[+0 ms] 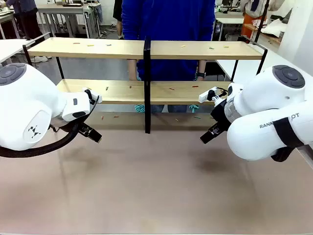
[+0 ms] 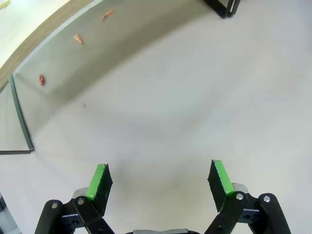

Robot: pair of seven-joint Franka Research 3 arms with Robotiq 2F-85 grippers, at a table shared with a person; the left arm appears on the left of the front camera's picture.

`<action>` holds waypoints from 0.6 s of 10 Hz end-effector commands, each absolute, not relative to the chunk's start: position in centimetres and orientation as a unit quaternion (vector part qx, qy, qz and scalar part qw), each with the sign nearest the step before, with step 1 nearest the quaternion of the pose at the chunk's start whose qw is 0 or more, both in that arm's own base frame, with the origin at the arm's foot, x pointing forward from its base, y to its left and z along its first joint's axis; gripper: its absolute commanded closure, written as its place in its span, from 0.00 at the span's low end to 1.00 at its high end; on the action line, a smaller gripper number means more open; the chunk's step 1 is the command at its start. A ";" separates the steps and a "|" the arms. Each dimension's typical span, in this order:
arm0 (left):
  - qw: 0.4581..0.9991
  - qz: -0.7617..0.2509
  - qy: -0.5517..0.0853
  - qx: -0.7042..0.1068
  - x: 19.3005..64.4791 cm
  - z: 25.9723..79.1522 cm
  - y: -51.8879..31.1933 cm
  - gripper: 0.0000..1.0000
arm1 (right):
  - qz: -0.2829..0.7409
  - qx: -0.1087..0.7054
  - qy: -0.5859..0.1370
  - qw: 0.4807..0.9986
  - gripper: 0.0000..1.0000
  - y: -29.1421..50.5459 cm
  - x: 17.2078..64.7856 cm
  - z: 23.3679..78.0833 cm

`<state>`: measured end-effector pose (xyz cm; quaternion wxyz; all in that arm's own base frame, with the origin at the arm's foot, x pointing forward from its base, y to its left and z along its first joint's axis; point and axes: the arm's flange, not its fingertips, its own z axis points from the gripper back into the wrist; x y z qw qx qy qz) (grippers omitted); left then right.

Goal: Clean the shelves.
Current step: Pick up the Duster when the human hands it over.

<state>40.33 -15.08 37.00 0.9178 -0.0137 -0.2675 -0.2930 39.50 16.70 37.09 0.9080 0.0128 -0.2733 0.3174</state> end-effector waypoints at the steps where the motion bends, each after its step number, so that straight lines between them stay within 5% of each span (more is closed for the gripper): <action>1: 0.918 -0.293 -0.268 -0.014 40.3 37.0 -15.1 0.00 | 0.317 0.013 -0.273 0.908 0.00 16.7 39.5 37.1; 6: 0.918 -0.293 -0.268 -0.014 40.3 37.0 -15.1 0.00 | 0.317 0.013 -0.273 0.908 0.00 16.7 39.5 37.1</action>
